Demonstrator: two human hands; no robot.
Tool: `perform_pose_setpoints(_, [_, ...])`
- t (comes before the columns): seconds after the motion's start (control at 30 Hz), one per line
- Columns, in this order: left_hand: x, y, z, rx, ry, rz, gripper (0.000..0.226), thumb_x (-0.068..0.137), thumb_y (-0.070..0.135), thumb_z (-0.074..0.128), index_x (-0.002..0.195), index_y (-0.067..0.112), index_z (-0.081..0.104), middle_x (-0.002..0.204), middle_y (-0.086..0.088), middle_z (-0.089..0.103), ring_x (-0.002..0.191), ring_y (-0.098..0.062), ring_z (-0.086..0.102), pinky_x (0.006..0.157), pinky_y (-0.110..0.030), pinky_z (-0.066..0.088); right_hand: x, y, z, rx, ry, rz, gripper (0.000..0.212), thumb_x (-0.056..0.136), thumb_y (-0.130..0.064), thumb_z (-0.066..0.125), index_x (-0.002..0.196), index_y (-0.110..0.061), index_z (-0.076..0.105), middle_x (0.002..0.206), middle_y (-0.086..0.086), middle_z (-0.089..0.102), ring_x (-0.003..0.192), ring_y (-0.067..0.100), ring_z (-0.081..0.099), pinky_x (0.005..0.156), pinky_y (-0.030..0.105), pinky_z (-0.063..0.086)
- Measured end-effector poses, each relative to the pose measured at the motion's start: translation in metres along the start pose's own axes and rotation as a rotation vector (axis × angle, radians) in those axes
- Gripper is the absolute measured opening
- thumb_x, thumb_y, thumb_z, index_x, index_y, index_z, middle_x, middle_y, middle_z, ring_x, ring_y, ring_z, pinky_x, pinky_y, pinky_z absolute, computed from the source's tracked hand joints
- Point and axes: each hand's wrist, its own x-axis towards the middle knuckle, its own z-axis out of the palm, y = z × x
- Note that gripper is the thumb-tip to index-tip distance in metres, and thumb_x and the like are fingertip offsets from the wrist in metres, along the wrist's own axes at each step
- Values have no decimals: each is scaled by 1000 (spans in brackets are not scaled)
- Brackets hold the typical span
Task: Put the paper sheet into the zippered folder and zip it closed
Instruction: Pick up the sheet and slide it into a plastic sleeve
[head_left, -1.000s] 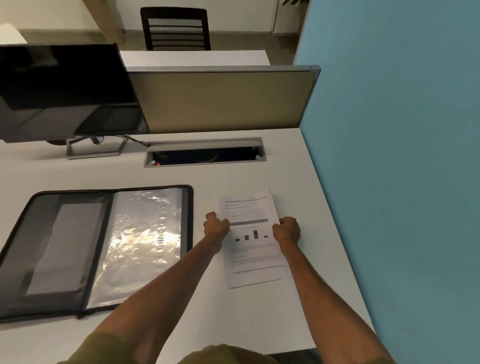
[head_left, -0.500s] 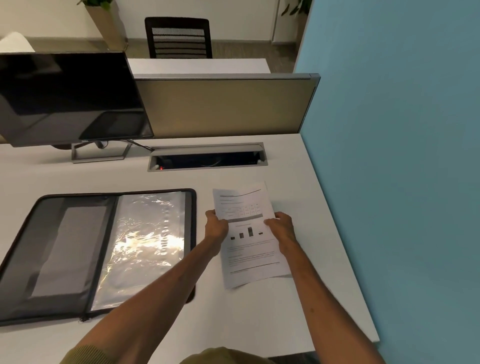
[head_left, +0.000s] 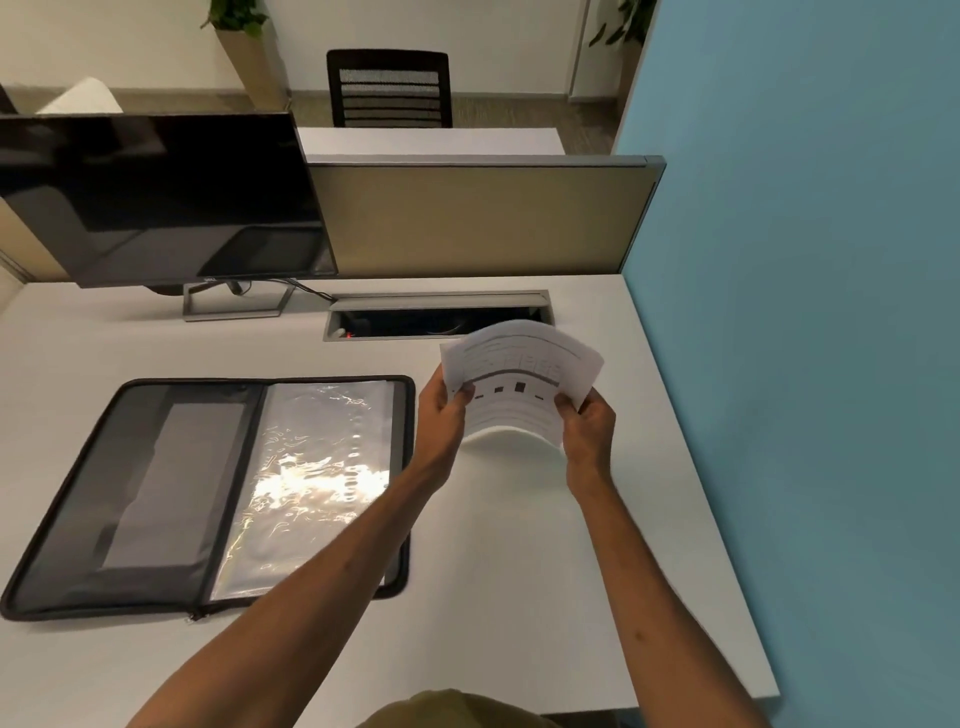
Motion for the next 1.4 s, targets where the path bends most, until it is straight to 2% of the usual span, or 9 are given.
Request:
perform_pose_setpoints(0.23, [-16, -25, -1, 93, -48, -74, 29, 114, 9, 49, 141, 15, 58, 124, 0, 70, 115, -9, 68, 95, -21, 59, -11, 26, 2, -146, -44, 131, 34, 105, -8, 60, 139, 0, 62, 132, 18, 70, 126, 37, 65, 111, 46, 54])
perform_pose_setpoints(0.5, [-5, -10, -33, 257, -24, -123, 28, 112, 14, 54, 137, 5, 64, 127, -10, 77, 104, -29, 77, 96, -46, 66, 3, 11, -6, -254, -323, 115, 28, 100, -19, 69, 128, -18, 74, 111, -4, 78, 101, 18, 74, 84, 26, 57])
perform_pose_setpoints(0.63, [-8, -16, -67, 291, -7, -237, 26, 109, 9, 54, 131, 3, 66, 117, -5, 80, 95, -21, 78, 78, -26, 65, -4, 17, 9, -244, -366, 218, 11, 101, -28, 68, 97, -27, 78, 94, -7, 83, 71, 2, 77, 54, 16, 55])
perform_pose_setpoints(0.7, [-13, -18, -84, 299, -14, -279, 26, 106, 5, 53, 126, 2, 69, 108, 2, 80, 89, -13, 77, 71, -19, 61, -9, 21, 21, -279, -415, 267, 13, 101, -29, 69, 103, -20, 79, 100, 4, 83, 75, 10, 78, 59, 24, 58])
perform_pose_setpoints(0.93, [-24, -26, -129, 190, 44, -336, 31, 113, 21, 50, 134, 7, 68, 128, -8, 78, 115, -34, 75, 105, -53, 60, -20, 32, 53, -224, -453, 292, 27, 100, -21, 71, 123, -7, 76, 115, 13, 80, 93, 27, 76, 79, 36, 60])
perform_pose_setpoints(1.03, [-37, -37, -149, 467, 146, -223, 36, 116, 27, 44, 141, 9, 63, 136, -8, 73, 126, -30, 68, 108, -48, 55, -18, 34, 52, -137, -410, 326, 28, 100, -18, 72, 124, -4, 75, 118, 15, 79, 102, 35, 75, 89, 46, 62])
perform_pose_setpoints(1.13, [-52, -58, -174, 868, 62, -111, 47, 113, 28, 51, 157, 11, 50, 161, -9, 53, 153, -30, 45, 125, -43, 39, -13, 37, 42, -63, -368, 374, 30, 100, -15, 70, 126, 0, 72, 122, 19, 77, 107, 39, 73, 103, 59, 57])
perform_pose_setpoints(1.23, [-60, -73, -184, 1133, -212, -120, 76, 113, 51, 44, 174, 15, 15, 182, -5, 5, 171, -25, 3, 139, -45, 12, -12, 41, 32, -11, -315, 406, 33, 100, -12, 69, 130, 2, 70, 127, 23, 74, 106, 37, 70, 109, 63, 52])
perform_pose_setpoints(1.4, [-65, -82, -183, 1224, -412, -181, 111, 93, 81, 28, 172, 15, -15, 178, -8, -27, 168, -27, -20, 139, -52, -1, -23, 42, 31, 27, -281, 417, 35, 100, -11, 68, 133, 0, 68, 129, 22, 73, 100, 36, 70, 91, 49, 59])
